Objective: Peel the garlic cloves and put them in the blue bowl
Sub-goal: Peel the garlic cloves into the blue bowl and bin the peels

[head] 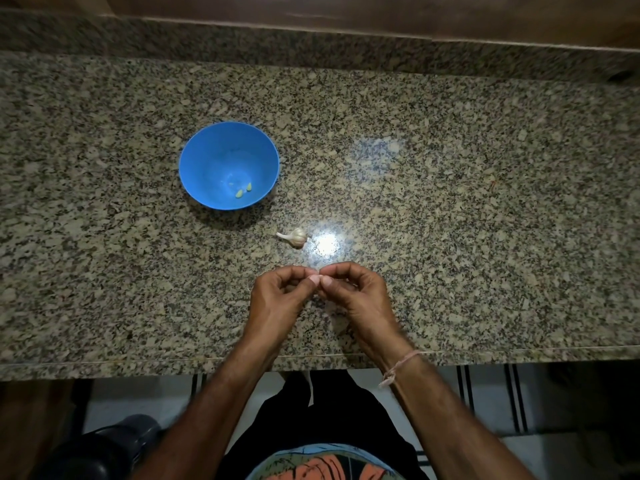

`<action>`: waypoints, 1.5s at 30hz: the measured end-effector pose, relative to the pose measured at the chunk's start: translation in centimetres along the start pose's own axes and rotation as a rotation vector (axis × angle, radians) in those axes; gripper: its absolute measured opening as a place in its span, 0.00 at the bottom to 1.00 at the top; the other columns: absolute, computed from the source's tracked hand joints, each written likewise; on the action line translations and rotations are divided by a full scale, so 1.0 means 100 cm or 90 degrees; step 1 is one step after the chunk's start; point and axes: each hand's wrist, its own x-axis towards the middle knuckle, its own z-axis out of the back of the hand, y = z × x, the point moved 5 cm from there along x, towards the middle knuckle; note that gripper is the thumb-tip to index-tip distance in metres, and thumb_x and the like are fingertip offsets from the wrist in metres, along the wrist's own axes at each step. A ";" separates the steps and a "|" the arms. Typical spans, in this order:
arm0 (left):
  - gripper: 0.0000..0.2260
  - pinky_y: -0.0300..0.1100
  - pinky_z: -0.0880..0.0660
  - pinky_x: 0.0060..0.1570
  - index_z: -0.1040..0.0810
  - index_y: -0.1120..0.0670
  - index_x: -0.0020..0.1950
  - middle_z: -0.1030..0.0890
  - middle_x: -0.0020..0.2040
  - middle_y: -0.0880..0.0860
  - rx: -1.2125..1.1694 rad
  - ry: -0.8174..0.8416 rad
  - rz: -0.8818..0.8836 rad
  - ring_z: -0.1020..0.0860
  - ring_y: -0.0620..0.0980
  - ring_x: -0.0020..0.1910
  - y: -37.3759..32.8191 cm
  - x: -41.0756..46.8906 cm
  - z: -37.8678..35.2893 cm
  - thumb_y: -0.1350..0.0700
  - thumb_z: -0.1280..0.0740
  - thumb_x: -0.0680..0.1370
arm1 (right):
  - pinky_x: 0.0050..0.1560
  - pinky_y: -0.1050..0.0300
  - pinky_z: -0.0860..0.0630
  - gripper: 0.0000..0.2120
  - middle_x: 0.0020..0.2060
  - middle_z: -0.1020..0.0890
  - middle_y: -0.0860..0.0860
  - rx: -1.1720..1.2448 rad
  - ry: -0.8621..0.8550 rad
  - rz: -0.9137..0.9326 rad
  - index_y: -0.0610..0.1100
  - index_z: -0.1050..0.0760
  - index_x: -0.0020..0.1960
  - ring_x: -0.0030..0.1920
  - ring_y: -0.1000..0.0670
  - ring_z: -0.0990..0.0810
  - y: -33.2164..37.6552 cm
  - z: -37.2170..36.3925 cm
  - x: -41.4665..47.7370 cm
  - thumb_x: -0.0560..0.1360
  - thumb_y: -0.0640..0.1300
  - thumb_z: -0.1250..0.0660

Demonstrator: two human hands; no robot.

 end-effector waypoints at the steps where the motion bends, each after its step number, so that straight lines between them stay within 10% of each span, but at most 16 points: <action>1: 0.04 0.38 0.18 0.52 0.14 0.58 0.53 0.12 0.46 0.54 -0.003 -0.002 0.003 0.13 0.50 0.49 0.000 0.000 0.000 0.60 0.27 0.80 | 0.59 0.50 0.17 0.09 0.53 0.13 0.40 -0.020 -0.005 0.015 0.33 0.20 0.55 0.57 0.42 0.13 0.002 0.000 0.000 0.76 0.31 0.26; 26: 0.05 0.46 0.17 0.47 0.14 0.50 0.51 0.13 0.43 0.49 0.141 -0.087 -0.012 0.15 0.49 0.45 0.021 0.007 0.010 0.50 0.27 0.81 | 0.54 0.56 0.17 0.05 0.52 0.14 0.43 -0.039 -0.037 0.068 0.38 0.18 0.55 0.53 0.49 0.14 -0.002 0.001 0.005 0.80 0.36 0.29; 45: 0.07 0.60 0.16 0.52 0.12 0.47 0.42 0.13 0.42 0.50 0.111 -0.055 0.001 0.14 0.55 0.48 -0.001 0.009 0.007 0.54 0.27 0.78 | 0.52 0.48 0.15 0.08 0.49 0.12 0.54 -0.402 -0.028 0.321 0.42 0.13 0.56 0.51 0.55 0.13 0.005 -0.005 0.007 0.77 0.39 0.24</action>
